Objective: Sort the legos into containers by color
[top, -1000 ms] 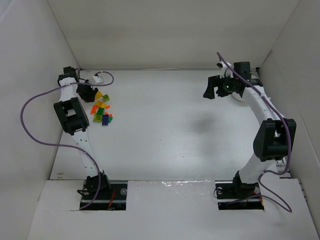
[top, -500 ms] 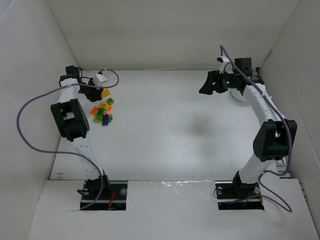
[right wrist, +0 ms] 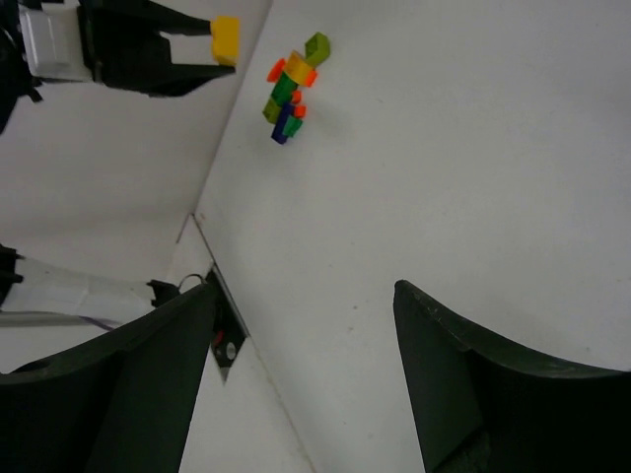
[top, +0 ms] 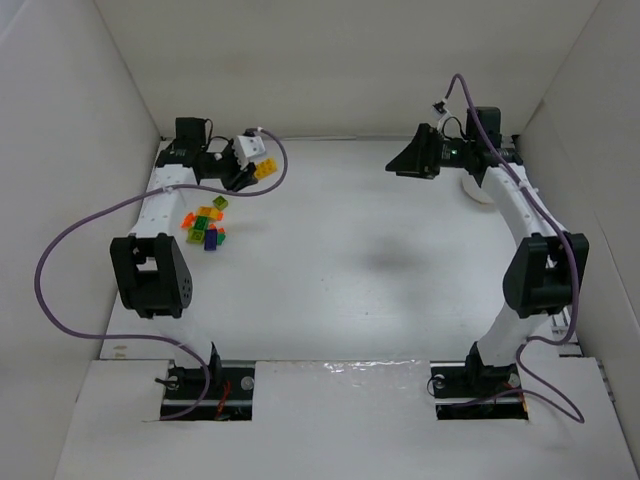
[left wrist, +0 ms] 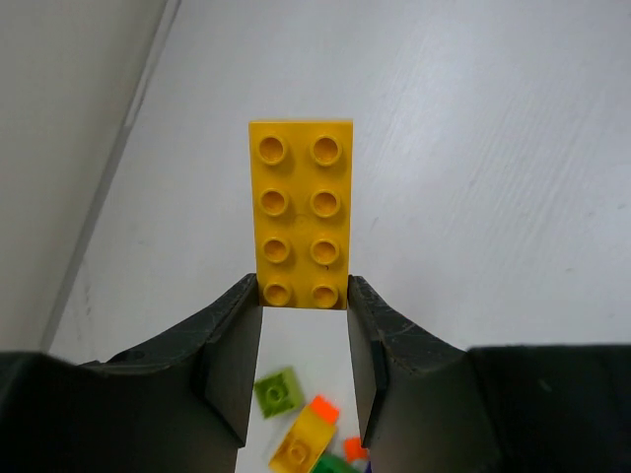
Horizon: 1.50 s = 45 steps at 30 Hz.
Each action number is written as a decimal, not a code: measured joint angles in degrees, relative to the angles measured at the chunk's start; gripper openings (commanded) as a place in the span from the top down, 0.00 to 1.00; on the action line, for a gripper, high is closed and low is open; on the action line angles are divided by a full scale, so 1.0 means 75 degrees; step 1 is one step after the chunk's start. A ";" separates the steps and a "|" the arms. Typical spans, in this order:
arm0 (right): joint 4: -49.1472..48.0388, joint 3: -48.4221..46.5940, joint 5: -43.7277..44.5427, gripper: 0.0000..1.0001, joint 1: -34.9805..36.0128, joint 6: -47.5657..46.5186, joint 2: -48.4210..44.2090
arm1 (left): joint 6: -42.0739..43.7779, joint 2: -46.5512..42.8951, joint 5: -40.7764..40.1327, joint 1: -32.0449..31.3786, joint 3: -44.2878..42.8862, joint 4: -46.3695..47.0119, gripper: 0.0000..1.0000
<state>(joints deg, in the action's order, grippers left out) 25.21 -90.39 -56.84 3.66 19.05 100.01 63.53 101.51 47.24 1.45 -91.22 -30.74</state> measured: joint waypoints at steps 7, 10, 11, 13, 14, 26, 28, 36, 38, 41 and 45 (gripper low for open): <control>-0.0778 -0.0009 0.0283 0.26 0.0577 0.1090 0.0093 | -0.0854 -0.0131 0.0318 -0.0906 0.0219 0.0341 1.00; -0.0769 -0.0099 0.0612 0.26 0.1020 0.1218 0.0093 | -0.1172 -0.0160 0.0373 -0.1157 0.0219 0.0423 1.00; -0.0769 -0.0169 0.0702 0.28 0.1160 0.1239 0.0108 | -0.1265 -0.0163 0.0399 -0.1230 0.0216 0.0440 1.00; -0.0755 -0.0332 0.0915 0.28 0.1373 0.1265 0.0125 | -0.1434 -0.0166 0.0425 -0.1364 0.0216 0.0469 1.00; -0.0737 -0.0396 0.1052 0.28 0.1448 0.1271 0.0125 | -0.1524 -0.0169 0.0437 -0.1437 0.0216 0.0481 1.00; -0.0504 -0.1078 0.2361 0.29 0.2025 0.1297 0.0501 | -0.2334 -0.0172 0.0560 -0.2145 0.0152 0.0699 1.00; -0.0437 -0.1239 0.2279 0.29 0.2069 0.1297 0.0729 | -0.2422 -0.0172 0.0615 -0.2256 0.0073 0.0699 1.00; -0.0038 -0.1542 0.2229 0.28 0.2139 0.1297 0.1169 | -0.2565 -0.0172 0.0708 -0.2495 -0.0058 0.0740 1.00; 0.0015 -0.1644 0.2203 0.28 0.2145 0.1297 0.1230 | -0.2565 -0.0172 0.0708 -0.2498 -0.0058 0.0743 1.00; 0.0047 -0.1716 0.2139 0.28 0.2159 0.1294 0.1259 | -0.2565 -0.0172 0.0702 -0.2530 -0.0058 0.0740 1.00; 0.0079 -0.1784 0.1985 0.28 0.2192 0.1297 0.1259 | -0.2559 -0.0172 0.0702 -0.2550 -0.0058 0.0743 1.00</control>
<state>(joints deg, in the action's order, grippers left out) 25.80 -103.77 -41.95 20.10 28.77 109.45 44.34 100.22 52.51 -17.67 -91.66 -25.17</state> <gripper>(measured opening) 0.723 0.333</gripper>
